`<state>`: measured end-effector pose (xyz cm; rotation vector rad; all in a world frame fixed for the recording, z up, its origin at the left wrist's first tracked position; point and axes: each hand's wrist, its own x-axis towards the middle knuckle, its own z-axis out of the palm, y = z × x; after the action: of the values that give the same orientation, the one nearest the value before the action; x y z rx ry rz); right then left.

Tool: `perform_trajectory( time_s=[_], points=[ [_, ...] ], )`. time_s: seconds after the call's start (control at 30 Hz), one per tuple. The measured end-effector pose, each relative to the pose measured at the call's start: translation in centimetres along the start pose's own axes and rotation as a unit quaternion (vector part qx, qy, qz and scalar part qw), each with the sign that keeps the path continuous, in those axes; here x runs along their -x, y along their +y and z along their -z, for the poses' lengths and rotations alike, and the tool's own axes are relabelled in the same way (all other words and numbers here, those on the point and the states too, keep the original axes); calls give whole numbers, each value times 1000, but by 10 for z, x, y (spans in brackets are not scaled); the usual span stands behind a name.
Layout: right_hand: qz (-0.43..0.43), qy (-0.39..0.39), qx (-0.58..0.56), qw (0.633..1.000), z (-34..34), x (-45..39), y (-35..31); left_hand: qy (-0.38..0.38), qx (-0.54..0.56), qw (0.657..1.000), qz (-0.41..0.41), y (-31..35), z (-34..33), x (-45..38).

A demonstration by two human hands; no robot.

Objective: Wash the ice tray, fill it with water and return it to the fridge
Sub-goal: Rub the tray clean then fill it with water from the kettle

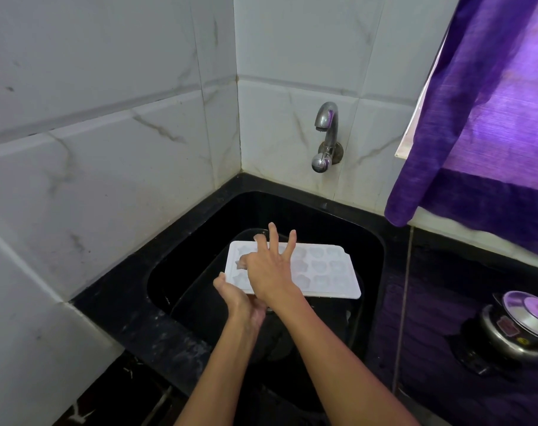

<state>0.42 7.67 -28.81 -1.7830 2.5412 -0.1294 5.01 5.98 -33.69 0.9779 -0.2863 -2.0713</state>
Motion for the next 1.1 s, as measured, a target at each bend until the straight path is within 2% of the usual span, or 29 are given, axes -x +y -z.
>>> perform_trajectory(
  time_s=[0.3,0.5,0.63,0.8,0.93,1.1],
  points=[
    [6,2,-7,1000,-8,0,-4,12,2,1000,2,3,-3,3],
    [-4,-8,-65,998,-2,6,4,5,-7,1000,10,8,-3,4],
    [-71,62,-125,988,19,15,30,-13,-8,1000,-4,17,-2,2],
    [-170,101,-128,972,26,34,76,-21,29,999,-16,33,5,-5],
    [-220,68,-126,965,16,43,87,-15,47,999,-21,39,7,-9],
    [-233,24,-94,968,8,42,73,-11,48,999,-16,38,9,-7]
  ],
)
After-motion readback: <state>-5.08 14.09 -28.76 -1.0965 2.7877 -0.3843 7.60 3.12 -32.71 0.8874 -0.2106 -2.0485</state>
